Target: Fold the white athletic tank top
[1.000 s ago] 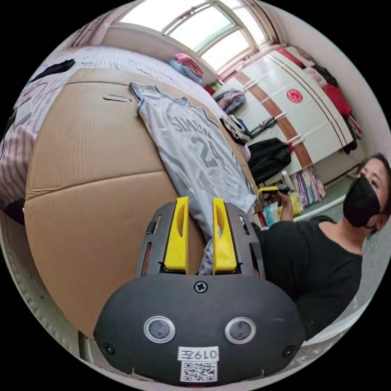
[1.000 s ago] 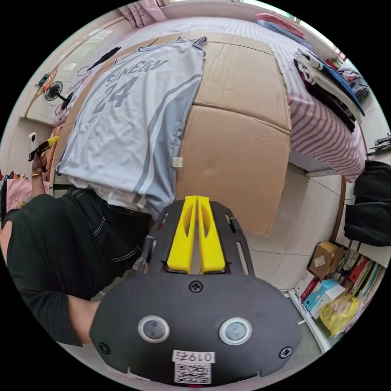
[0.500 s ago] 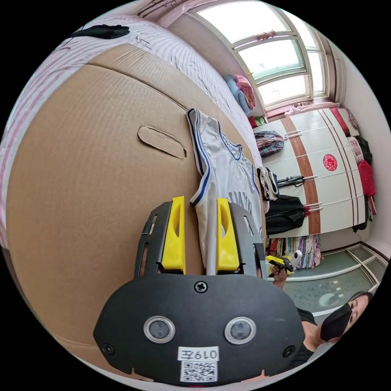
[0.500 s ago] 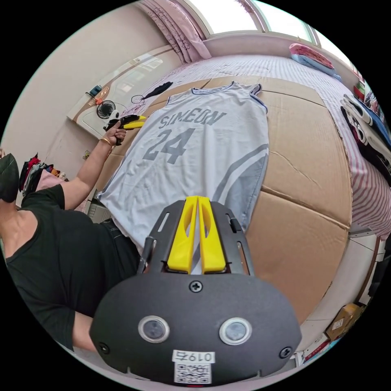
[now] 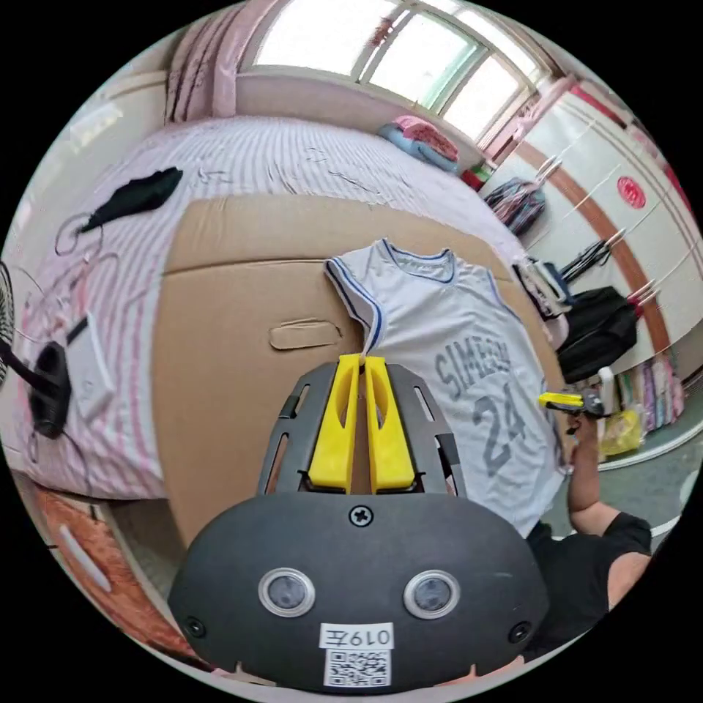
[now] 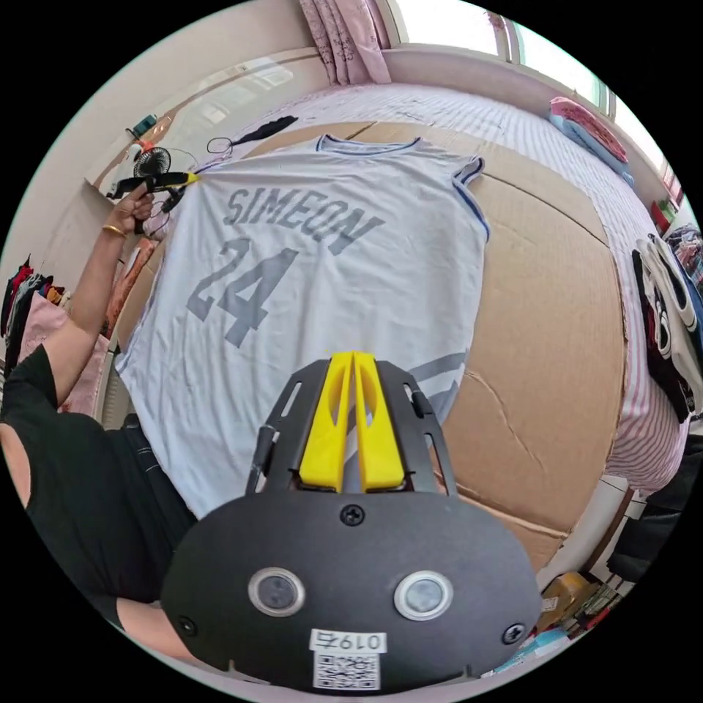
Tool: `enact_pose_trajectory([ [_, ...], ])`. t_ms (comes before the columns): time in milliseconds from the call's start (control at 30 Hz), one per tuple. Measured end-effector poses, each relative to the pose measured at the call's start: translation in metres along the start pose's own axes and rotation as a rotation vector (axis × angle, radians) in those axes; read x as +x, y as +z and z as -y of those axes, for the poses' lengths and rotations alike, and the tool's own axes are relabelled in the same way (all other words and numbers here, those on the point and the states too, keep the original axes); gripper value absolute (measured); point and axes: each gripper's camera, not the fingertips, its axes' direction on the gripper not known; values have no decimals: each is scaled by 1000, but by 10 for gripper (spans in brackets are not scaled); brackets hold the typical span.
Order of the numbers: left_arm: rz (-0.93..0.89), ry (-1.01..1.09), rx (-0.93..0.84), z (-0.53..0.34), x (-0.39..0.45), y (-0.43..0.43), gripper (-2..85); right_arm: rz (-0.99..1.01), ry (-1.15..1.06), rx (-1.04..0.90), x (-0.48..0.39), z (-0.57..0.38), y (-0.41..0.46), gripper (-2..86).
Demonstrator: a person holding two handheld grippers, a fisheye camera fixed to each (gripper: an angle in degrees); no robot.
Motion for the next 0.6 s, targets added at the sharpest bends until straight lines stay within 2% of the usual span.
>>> enact_pose_trajectory([
  [33,109,48,-40,6,11,-1,13,26,12,0,3,-1,0,-8],
  [133,121,95,-203,15,20,33,12,43,15,-2,2,0,-4,-7],
  [200,165,105,-243,13,22,54,12,20,-13,19,-8,1,-14,-7],
  [300,87,64,-240,0,11,80,11,-34,-28,127,-16,3,-45,-6],
  [367,33,34,-220,-13,1,96,12,-48,23,252,1,14,-74,0],
  [433,4,26,-214,-21,-1,105,12,-61,53,288,23,32,-82,16],
  [500,-36,38,-202,-28,0,110,12,-97,110,248,52,59,-74,55],
  [600,-84,56,-190,-36,5,116,11,8,198,172,105,99,-47,83],
])
